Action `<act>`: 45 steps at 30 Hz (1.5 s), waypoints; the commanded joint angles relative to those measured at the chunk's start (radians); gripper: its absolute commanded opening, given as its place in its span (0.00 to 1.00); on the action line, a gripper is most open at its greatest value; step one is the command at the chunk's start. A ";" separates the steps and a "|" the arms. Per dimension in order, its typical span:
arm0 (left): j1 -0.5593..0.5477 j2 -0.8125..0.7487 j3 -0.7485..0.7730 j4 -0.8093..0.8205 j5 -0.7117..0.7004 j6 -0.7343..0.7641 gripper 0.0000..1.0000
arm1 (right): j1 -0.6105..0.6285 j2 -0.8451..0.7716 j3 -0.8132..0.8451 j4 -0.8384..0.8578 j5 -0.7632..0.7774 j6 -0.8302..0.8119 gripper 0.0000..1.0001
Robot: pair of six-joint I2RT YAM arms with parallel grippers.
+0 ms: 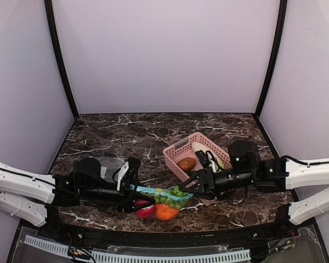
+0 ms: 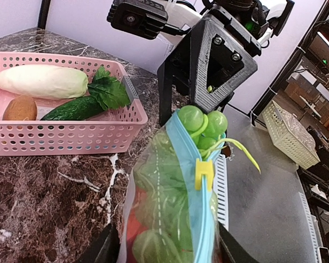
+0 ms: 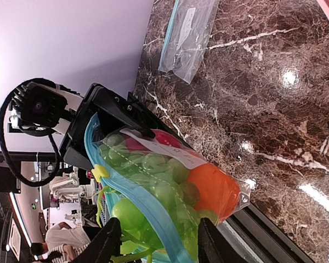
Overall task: Place the food in the zip-top bag and seal the zipper
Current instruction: Set the zipper food storage bag at the center of the board.
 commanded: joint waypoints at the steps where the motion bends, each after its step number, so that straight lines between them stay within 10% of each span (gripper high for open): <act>1: 0.000 -0.029 -0.007 0.095 -0.014 0.011 0.29 | 0.029 0.036 -0.015 0.031 -0.012 0.014 0.45; 18: 0.000 -0.054 -0.053 0.155 -0.045 -0.018 0.26 | 0.112 0.223 -0.029 0.120 -0.040 0.047 0.34; 30: -0.001 -0.059 -0.064 0.124 -0.044 -0.030 0.26 | 0.115 0.237 -0.023 0.101 -0.014 0.022 0.00; 34: 0.000 -0.042 -0.033 0.059 -0.061 -0.042 0.40 | 0.115 0.203 -0.001 0.032 0.031 0.000 0.00; 39: 0.004 -0.049 0.076 -0.188 -0.219 -0.074 0.87 | 0.116 0.114 0.071 -0.182 0.188 -0.025 0.00; 45: 0.012 -0.119 0.168 -0.405 -0.356 -0.109 0.99 | 0.115 0.042 0.145 -0.371 0.340 -0.043 0.00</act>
